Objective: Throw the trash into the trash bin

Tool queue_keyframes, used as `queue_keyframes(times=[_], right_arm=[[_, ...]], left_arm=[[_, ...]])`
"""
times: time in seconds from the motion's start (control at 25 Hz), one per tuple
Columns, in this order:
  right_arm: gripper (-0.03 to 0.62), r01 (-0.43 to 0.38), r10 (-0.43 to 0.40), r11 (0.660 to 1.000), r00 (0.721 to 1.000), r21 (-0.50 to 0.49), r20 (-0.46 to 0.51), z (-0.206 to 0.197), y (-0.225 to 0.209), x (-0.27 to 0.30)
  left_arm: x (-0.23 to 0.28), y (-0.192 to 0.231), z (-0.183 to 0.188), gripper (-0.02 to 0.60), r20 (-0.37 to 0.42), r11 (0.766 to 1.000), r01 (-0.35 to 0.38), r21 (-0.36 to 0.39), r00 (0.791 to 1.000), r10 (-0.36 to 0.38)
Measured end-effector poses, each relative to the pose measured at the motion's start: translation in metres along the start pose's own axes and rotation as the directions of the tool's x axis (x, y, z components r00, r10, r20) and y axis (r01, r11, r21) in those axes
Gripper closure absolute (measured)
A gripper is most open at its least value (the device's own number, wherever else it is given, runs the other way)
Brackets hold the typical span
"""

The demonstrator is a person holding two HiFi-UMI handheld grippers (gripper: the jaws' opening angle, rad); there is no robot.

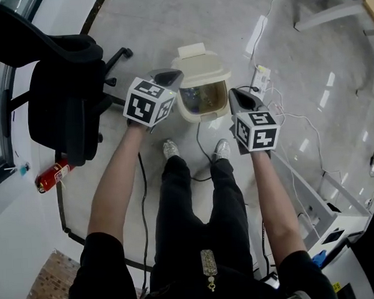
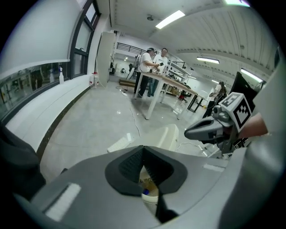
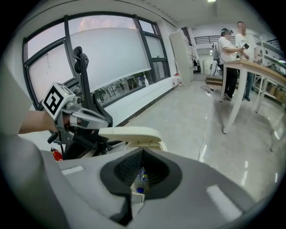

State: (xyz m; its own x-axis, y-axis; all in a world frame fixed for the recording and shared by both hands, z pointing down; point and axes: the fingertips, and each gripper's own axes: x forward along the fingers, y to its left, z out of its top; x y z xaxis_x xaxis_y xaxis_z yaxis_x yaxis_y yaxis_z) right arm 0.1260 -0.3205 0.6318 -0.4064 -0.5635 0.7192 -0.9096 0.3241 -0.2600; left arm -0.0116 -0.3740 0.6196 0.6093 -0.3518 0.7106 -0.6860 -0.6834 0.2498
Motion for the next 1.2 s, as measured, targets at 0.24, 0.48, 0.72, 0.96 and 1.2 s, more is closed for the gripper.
queue_keyframes(times=[0.24,0.48,0.72,0.96,1.2], right_arm=[[0.591,0.02,-0.019,0.999,0.999,-0.032,0.028,-0.006,0.002,-0.002],[0.591,-0.041,0.038,0.999,0.997,-0.034,-0.068,-0.052,0.013,0.015],[0.591,-0.057,0.041,0.995,0.983,-0.082,-0.179,-0.096,0.009,0.044],[0.592,-0.071,0.048,0.994,0.969,-0.088,-0.244,-0.122,0.005,0.066],[0.591,-0.086,0.056,0.992,0.954,-0.089,-0.294,-0.151,0.004,0.083]], left_arm=[[0.014,-0.022,-0.048,0.575,-0.062,0.998,-0.002,-0.058,0.998,-0.002],[0.032,-0.041,-0.094,0.575,-0.137,0.995,-0.014,-0.103,0.991,-0.001],[0.054,-0.043,-0.13,0.575,-0.184,0.988,-0.078,-0.137,0.982,0.052],[0.073,-0.04,-0.155,0.554,-0.209,0.976,-0.122,-0.178,0.974,0.084],[0.089,-0.037,-0.177,0.554,-0.233,0.971,-0.134,-0.199,0.969,0.086]])
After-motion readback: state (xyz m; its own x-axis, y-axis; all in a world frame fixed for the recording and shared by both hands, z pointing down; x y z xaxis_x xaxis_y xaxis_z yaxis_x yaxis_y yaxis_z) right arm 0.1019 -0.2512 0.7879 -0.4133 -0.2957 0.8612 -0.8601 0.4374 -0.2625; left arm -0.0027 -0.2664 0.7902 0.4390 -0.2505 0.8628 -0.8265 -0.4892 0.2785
